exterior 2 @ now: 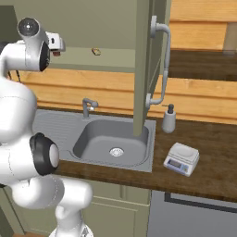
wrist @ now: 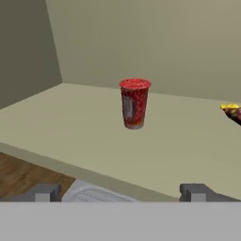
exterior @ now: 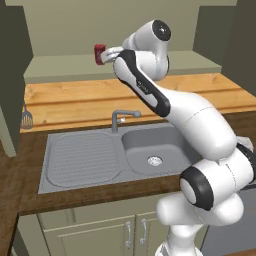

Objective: Pick the yogurt and place it on the digital scale for weighing, and close the cabinet.

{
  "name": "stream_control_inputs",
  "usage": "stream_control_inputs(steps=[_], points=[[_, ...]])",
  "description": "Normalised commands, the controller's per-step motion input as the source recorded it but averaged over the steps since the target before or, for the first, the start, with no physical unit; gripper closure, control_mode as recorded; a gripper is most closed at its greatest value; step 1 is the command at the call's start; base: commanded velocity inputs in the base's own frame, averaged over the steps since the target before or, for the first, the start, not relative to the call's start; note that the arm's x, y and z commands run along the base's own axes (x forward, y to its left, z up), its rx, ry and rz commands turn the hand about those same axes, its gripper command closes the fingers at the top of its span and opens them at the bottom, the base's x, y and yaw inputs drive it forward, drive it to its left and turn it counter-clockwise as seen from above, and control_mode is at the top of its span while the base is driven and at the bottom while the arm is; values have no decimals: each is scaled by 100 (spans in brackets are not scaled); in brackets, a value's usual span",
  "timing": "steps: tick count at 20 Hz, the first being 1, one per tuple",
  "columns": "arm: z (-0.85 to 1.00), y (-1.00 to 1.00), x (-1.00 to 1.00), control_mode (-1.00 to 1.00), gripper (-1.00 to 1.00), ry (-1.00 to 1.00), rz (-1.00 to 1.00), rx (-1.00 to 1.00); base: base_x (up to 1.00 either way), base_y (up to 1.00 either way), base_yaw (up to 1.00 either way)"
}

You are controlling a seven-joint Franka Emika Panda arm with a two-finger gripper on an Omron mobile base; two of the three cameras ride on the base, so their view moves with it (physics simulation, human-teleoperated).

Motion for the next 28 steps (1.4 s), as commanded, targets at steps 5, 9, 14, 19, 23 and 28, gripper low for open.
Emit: stream_control_inputs(steps=[5,9,14,19,23,28], points=[[0,0,33,-100,-100,0,0,0,0,0,0],[-7,1,38,-100,-100,0,0,0,0,0,0],[-7,18,40,-100,-100,0,0,0,0,0,0],[-4,30,41,-100,-100,0,0,0,0,0,0],[-5,22,40,-100,-100,0,0,0,0,0,0],[-7,2,42,-100,-100,0,0,0,0,0,0]])
